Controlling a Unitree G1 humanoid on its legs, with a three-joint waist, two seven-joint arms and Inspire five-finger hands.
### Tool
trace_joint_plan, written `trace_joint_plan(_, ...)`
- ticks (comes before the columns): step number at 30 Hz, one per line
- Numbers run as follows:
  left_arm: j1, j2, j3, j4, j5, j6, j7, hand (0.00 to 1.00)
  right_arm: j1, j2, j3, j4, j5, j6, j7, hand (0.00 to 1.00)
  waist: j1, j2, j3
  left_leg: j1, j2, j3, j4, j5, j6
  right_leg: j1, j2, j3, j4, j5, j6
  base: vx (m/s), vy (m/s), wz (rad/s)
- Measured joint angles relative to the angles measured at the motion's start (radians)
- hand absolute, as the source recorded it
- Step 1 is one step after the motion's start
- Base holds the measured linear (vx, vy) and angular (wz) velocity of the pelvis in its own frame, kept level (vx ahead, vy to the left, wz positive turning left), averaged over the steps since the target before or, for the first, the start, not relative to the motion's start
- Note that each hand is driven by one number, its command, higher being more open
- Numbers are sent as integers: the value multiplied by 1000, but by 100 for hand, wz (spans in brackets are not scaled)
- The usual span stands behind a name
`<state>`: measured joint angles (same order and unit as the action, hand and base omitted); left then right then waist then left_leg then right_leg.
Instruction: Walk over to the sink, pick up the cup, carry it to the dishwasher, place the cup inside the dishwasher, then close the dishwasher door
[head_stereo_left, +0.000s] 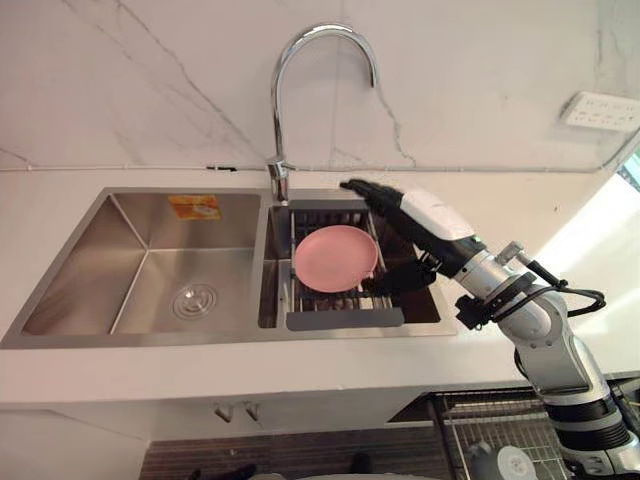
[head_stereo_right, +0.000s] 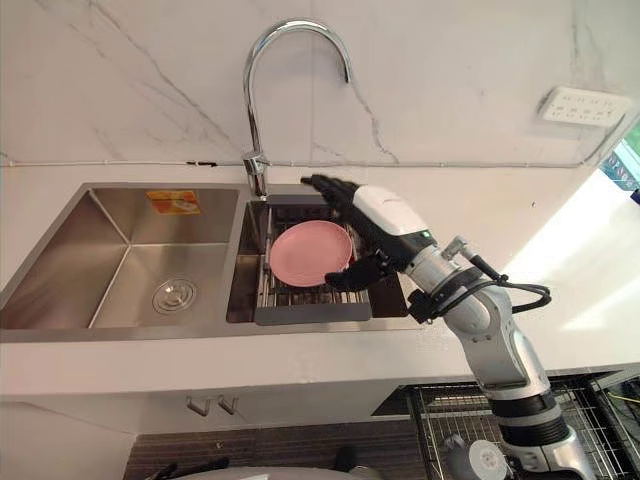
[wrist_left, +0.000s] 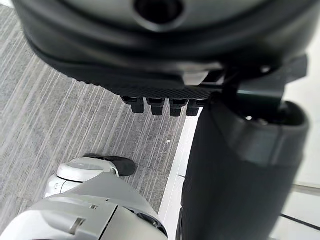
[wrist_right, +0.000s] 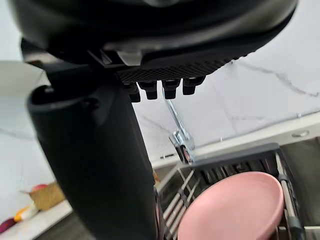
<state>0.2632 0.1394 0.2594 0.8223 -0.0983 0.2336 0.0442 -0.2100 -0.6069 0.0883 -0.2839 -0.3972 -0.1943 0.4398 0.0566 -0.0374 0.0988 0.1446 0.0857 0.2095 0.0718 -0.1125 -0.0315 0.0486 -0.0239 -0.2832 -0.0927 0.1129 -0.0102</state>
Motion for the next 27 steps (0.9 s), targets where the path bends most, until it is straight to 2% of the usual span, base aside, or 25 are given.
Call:
trace_joint_plan(3,-1,9,0,1,0,11,-8,100,-47,-42,31,28,-51,-12,47,100,-1,-8,-8,2,5,0,0,-2,-4,2,4,-7,0,-7,-2,41,20,1)
trace_joint_plan(8,-3,17,-4,5,-10,28,-10,100,-108,-77,60,80,-220,-87,37,100,-1,-13,-17,11,9,-3,-4,-4,-7,11,5,-19,0,-16,-1,39,30,3)
trace_joint_plan(11,-3,23,-11,12,-19,32,-11,100,-125,-87,87,97,-268,-109,15,100,0,-16,-20,20,10,-5,-12,-3,-8,19,7,-23,0,-23,-1,25,23,1)
trace_joint_plan(19,-2,25,-30,39,-19,31,6,100,-134,-83,139,157,-274,-115,-20,100,4,-21,-54,40,12,-6,-28,-3,-9,32,9,-33,0,-35,1,23,22,1)
trace_joint_plan(27,-3,31,-30,47,-20,33,17,100,-135,-54,212,224,-339,-114,-27,100,7,-26,-58,41,13,-6,-29,-3,-10,33,9,-37,0,-35,1,0,0,0)
